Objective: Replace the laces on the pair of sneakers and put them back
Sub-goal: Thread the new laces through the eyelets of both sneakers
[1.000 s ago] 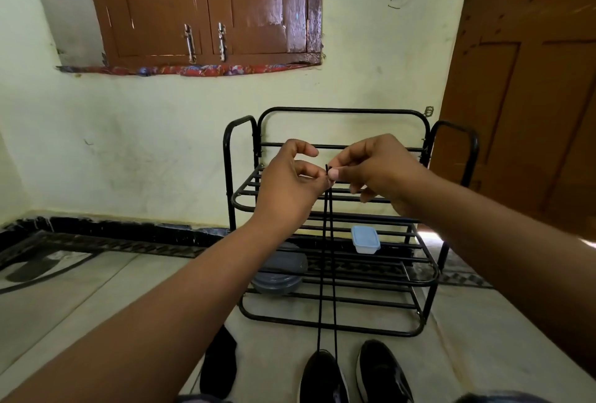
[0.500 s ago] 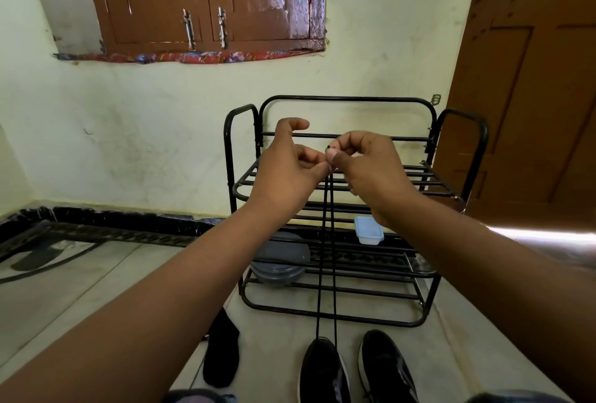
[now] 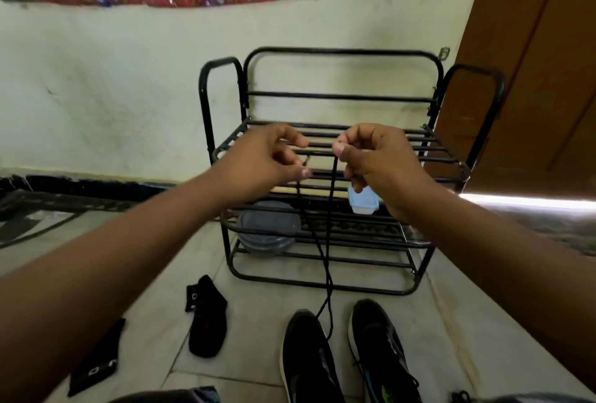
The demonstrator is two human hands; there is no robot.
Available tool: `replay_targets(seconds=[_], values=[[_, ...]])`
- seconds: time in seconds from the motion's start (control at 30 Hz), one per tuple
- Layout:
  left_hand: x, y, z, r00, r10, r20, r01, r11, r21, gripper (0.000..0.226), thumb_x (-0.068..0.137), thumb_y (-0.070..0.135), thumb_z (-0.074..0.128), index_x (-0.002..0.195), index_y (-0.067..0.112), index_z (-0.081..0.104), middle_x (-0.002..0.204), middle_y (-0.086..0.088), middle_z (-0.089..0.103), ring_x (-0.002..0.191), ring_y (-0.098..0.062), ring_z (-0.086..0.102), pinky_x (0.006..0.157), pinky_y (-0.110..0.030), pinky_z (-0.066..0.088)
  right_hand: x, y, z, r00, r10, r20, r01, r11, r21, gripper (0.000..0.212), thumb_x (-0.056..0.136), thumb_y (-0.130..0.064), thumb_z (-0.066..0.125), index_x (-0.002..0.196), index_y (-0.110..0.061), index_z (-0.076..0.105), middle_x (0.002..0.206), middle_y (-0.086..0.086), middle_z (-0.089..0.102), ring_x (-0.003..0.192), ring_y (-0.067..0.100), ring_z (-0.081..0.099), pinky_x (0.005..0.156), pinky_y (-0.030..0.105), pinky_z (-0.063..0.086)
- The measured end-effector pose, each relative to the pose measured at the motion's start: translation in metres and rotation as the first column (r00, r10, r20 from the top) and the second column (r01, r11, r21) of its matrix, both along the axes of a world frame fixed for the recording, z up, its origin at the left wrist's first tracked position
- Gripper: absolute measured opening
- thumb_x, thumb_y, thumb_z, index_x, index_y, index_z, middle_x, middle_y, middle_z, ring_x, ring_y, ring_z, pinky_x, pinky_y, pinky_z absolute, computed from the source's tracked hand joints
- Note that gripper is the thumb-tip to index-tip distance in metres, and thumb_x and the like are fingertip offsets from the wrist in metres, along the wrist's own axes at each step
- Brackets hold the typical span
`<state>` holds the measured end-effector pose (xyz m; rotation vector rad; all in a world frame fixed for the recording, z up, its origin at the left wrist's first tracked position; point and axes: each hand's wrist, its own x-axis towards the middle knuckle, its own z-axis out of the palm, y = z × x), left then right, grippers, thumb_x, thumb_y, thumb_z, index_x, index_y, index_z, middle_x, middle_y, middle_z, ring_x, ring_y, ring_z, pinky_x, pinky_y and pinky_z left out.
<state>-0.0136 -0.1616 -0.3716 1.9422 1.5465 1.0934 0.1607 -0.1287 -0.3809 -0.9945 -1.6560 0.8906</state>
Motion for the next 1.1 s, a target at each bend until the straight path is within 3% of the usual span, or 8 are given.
replay_targets(seconds=[0.17, 0.27, 0.37, 0.47, 0.63, 0.8, 0.93, 1.1], values=[[-0.05, 0.01, -0.035, 0.995, 0.071, 0.067, -0.065, 0.994, -0.091, 0.013, 0.08, 0.013, 0.073, 0.092, 0.014, 0.067, 0.083, -0.008, 0.067, 0.076, -0.011, 0.066, 0.072, -0.017, 0.053, 0.023, 0.019, -0.055, 0.999, -0.037, 0.014, 0.039, 0.988, -0.152, 0.016, 0.095, -0.009, 0.054, 0.079, -0.009, 0.057, 0.072, 0.006, 0.065, 0.045, 0.012, 0.054, 0.039, 0.023, 0.045], [-0.063, 0.019, -0.085, 0.986, 0.035, 0.163, 0.013, 0.958, -0.285, 0.01, 0.084, 0.005, 0.066, 0.093, 0.009, 0.064, 0.077, -0.008, 0.07, 0.083, -0.018, 0.071, 0.081, -0.026, 0.057, 0.017, 0.03, -0.107, 0.999, 0.025, 0.034, -0.013, 0.944, -0.33, 0.018, 0.096, -0.007, 0.051, 0.079, -0.007, 0.055, 0.073, 0.009, 0.067, 0.039, 0.013, 0.052, 0.036, 0.022, 0.042], [-0.056, 0.022, -0.148, 0.979, 0.015, 0.205, 0.082, 0.886, -0.457, 0.007, 0.088, 0.006, 0.062, 0.095, 0.006, 0.061, 0.062, -0.001, 0.064, 0.062, -0.013, 0.067, 0.063, -0.025, 0.057, 0.01, 0.035, -0.157, 0.984, 0.117, 0.136, -0.044, 0.892, -0.45, 0.016, 0.095, -0.007, 0.053, 0.08, -0.007, 0.058, 0.069, 0.009, 0.062, 0.044, 0.016, 0.05, 0.04, 0.023, 0.04], [-0.047, 0.026, -0.214, 0.992, 0.003, 0.123, 0.067, 0.822, -0.565, 0.007, 0.087, 0.014, 0.065, 0.094, 0.012, 0.064, 0.06, 0.006, 0.058, 0.052, -0.005, 0.053, 0.051, -0.02, 0.046, 0.009, 0.038, -0.208, 0.952, 0.19, 0.241, -0.032, 0.842, -0.538, 0.014, 0.092, -0.007, 0.058, 0.08, -0.007, 0.065, 0.067, 0.007, 0.062, 0.049, 0.014, 0.046, 0.041, 0.022, 0.037], [-0.023, 0.02, -0.301, 0.996, -0.082, -0.043, 0.041, 0.806, -0.59, 0.01, 0.083, 0.023, 0.071, 0.092, 0.023, 0.065, 0.078, 0.007, 0.064, 0.058, 0.004, 0.053, 0.059, -0.011, 0.041, 0.011, 0.035, -0.278, 0.913, 0.211, 0.35, 0.063, 0.773, -0.631, 0.003, 0.084, -0.004, 0.067, 0.083, -0.006, 0.067, 0.06, -0.003, 0.067, 0.042, 0.0, 0.05, 0.04, 0.012, 0.039], [-0.017, 0.006, -0.343, 0.978, -0.104, -0.183, -0.027, 0.801, -0.598, 0.021, 0.088, 0.019, 0.064, 0.107, 0.026, 0.059, 0.095, 0.007, 0.061, 0.09, -0.009, 0.061, 0.074, -0.015, 0.045, 0.015, 0.02, -0.318, 0.809, 0.328, 0.487, 0.086, 0.754, -0.651, 0.007, 0.083, -0.01, 0.071, 0.086, -0.009, 0.064, 0.066, 0.001, 0.069, 0.05, -0.003, 0.058, 0.053, 0.012, 0.046], [-0.02, -0.003, -0.354, 0.904, -0.167, -0.393, -0.043, 0.88, -0.473, 0.062, 0.093, 0.017, 0.052, 0.143, 0.044, 0.027, 0.12, 0.003, 0.048, 0.097, -0.015, 0.055, 0.077, -0.024, 0.045, 0.016, 0.014, -0.326, 0.678, 0.387, 0.624, 0.087, 0.801, -0.592, 0.026, 0.088, -0.018, 0.064, 0.114, -0.014, 0.062, 0.088, 0.003, 0.07, 0.079, 0.014, 0.065, 0.081, 0.03, 0.054], [-0.006, -0.016, -0.363, 0.677, -0.25, -0.692, -0.013, 0.937, -0.35, 0.09, 0.089, 0.004, 0.049, 0.147, 0.045, -0.005, 0.147, -0.005, 0.023, 0.129, -0.023, 0.034, 0.096, -0.034, 0.038, 0.014, 0.012, -0.315, 0.548, 0.414, 0.726, 0.05, 0.851, -0.523, 0.008, 0.09, -0.022, 0.06, 0.088, -0.017, 0.066, 0.083, 0.0, 0.066, 0.081, 0.018, 0.063, 0.081, 0.037, 0.054]])
